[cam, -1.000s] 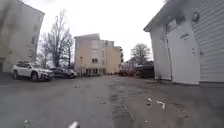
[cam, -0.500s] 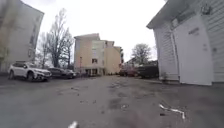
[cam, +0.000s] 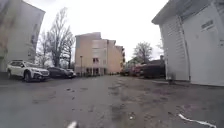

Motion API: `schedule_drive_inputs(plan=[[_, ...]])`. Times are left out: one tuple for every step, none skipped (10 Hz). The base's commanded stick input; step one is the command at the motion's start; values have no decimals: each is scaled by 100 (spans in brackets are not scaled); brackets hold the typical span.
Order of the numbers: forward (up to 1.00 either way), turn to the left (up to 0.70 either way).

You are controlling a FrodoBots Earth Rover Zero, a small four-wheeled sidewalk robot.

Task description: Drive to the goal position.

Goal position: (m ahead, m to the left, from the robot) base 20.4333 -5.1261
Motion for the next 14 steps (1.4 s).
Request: schedule_drive_inputs(plan=[[100,0],[100,0],[100,0],[100,0],[100,0],[100,0],[100,0],[100,0],[100,0],[100,0],[100,0],[100,0],[100,0],[100,0]])
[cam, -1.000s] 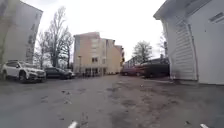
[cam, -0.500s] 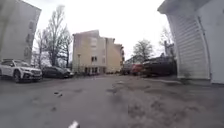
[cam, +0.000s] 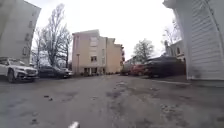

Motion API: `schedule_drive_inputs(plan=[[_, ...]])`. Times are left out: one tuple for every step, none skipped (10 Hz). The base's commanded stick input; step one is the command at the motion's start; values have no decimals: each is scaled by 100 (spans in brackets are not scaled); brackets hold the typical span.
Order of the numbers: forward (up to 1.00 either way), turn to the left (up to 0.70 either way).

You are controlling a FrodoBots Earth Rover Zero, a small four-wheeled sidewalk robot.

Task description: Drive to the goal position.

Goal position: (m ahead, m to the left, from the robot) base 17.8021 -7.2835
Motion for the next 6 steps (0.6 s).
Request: schedule_drive_inputs(plan=[[100,0],[100,0],[100,0],[100,0],[100,0],[100,0]])
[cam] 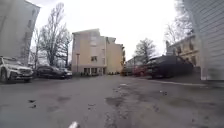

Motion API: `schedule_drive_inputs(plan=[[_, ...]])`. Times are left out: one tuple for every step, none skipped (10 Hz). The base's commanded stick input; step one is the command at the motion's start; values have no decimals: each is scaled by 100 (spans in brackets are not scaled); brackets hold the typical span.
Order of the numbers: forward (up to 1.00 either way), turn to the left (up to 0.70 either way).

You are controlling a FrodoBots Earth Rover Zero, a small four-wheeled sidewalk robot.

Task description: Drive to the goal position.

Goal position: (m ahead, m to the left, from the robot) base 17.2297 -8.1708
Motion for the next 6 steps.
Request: schedule_drive_inputs(plan=[[100,0],[100,0],[100,0],[100,0],[100,0],[100,0]])
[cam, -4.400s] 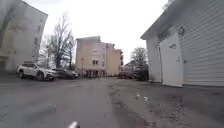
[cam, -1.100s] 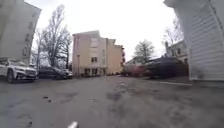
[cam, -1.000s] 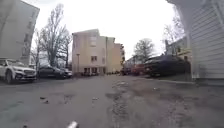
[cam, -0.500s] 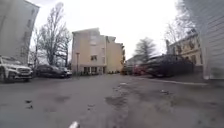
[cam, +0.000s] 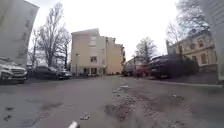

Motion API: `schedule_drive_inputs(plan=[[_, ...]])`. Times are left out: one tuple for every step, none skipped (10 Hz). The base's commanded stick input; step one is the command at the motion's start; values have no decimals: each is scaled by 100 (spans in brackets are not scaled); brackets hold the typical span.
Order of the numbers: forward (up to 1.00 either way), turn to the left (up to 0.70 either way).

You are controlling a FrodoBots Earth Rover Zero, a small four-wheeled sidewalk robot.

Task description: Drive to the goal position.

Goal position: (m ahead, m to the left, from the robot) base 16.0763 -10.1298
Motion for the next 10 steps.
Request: schedule_drive_inputs(plan=[[100,0],[100,0],[100,0],[100,0],[100,0],[100,0],[100,0],[100,0],[100,0],[100,0]])
